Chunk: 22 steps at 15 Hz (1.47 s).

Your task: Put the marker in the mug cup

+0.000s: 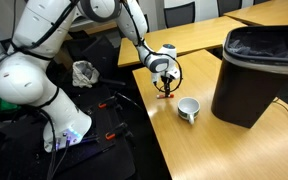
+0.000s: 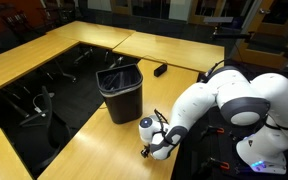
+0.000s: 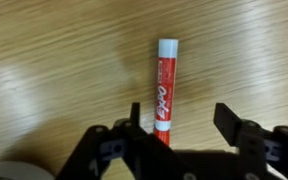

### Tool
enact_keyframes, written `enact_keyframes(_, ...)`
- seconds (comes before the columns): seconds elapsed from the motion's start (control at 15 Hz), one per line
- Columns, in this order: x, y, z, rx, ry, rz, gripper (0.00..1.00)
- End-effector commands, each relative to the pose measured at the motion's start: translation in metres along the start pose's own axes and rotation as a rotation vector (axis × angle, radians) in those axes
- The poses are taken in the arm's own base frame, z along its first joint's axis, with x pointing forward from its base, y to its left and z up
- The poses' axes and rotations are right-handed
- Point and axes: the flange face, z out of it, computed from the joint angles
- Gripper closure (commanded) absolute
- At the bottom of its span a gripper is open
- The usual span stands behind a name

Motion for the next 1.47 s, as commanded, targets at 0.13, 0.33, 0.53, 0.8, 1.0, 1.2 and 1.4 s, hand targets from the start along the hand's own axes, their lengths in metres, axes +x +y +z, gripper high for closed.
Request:
enact_keyframes(0.13, 0.005, -0.002, 0.013, 0.002, -0.035, 0.016, 0.59)
enact_keyframes(0.33, 0.005, -0.001, 0.019, -0.002, -0.026, 0.016, 0.84)
enact_keyframes(0.53, 0.005, -0.002, -0.002, -0.02, 0.024, 0.04, 0.99)
enact_keyframes(0.8, 0.01, 0.003, -0.06, -0.092, 0.242, 0.078, 0.95)
enact_keyframes(1.0, 0.011, 0.016, -0.101, -0.139, 0.408, 0.074, 0.95)
enact_keyframes(1.2, 0.015, 0.032, -0.129, -0.227, 0.561, 0.084, 0.95)
enact_keyframes(1.4, 0.018, 0.033, -0.148, -0.336, 0.679, 0.145, 0.95)
